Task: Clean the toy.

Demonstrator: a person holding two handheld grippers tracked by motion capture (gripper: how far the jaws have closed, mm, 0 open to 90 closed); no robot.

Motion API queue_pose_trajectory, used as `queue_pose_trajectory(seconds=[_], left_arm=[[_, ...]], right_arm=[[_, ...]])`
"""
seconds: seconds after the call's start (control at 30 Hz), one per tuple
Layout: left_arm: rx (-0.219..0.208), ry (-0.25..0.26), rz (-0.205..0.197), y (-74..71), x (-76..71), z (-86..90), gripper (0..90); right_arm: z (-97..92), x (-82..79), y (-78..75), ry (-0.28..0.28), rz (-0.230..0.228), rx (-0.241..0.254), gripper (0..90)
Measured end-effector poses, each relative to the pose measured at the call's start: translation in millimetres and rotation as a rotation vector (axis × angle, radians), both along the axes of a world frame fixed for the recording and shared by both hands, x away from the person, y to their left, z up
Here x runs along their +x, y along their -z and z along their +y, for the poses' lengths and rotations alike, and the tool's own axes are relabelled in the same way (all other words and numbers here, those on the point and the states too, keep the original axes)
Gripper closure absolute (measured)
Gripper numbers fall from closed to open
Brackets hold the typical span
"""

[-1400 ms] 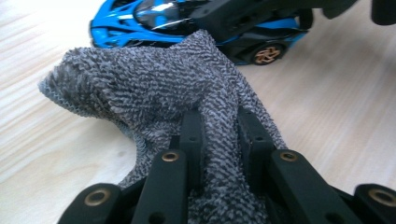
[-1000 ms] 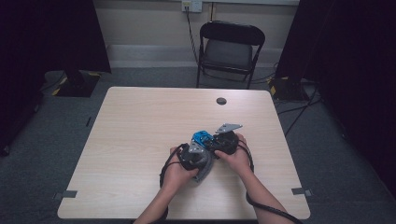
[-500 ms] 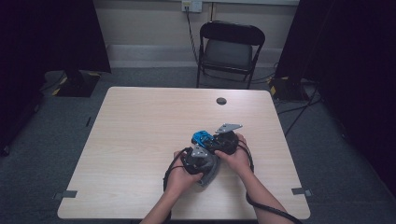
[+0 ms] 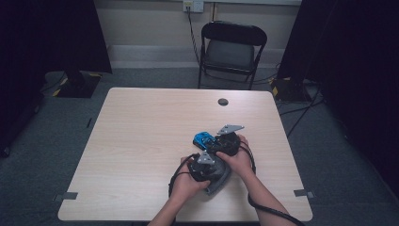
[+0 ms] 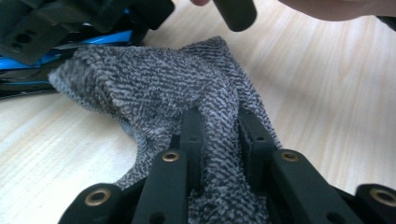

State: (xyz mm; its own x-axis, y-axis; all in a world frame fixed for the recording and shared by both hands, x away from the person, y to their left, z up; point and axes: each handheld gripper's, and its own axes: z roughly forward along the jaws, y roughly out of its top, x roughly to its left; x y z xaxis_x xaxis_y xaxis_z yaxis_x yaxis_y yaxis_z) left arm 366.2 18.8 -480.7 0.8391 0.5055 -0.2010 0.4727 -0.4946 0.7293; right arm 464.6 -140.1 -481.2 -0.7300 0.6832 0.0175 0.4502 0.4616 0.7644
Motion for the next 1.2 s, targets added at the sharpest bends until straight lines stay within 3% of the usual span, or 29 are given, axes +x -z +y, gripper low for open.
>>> queue_pose_trajectory(seconds=[0.27, 0.57, 1.03, 1.2], left_arm=[[-0.007, 0.016, -0.013, -6.6, -6.4, 5.8, 74.5], [-0.045, 0.026, -0.022, -16.0, -9.7, 19.2, 74.1], [-0.099, -0.070, -0.048, -35.4, -4.1, 52.0, 73.9], [-0.096, -0.108, -0.064, -41.5, 1.6, 63.7, 73.9]], right_arm=[[-0.3, 0.2, 0.2, 0.000, 0.000, 0.004, 40.7], [-0.3, 0.1, 0.4, 0.002, 0.000, 0.006, 40.7], [-1.0, -0.5, 0.7, 0.004, -0.003, 0.007, 40.7], [-0.7, -0.4, 0.5, 0.003, -0.003, 0.006, 40.7]])
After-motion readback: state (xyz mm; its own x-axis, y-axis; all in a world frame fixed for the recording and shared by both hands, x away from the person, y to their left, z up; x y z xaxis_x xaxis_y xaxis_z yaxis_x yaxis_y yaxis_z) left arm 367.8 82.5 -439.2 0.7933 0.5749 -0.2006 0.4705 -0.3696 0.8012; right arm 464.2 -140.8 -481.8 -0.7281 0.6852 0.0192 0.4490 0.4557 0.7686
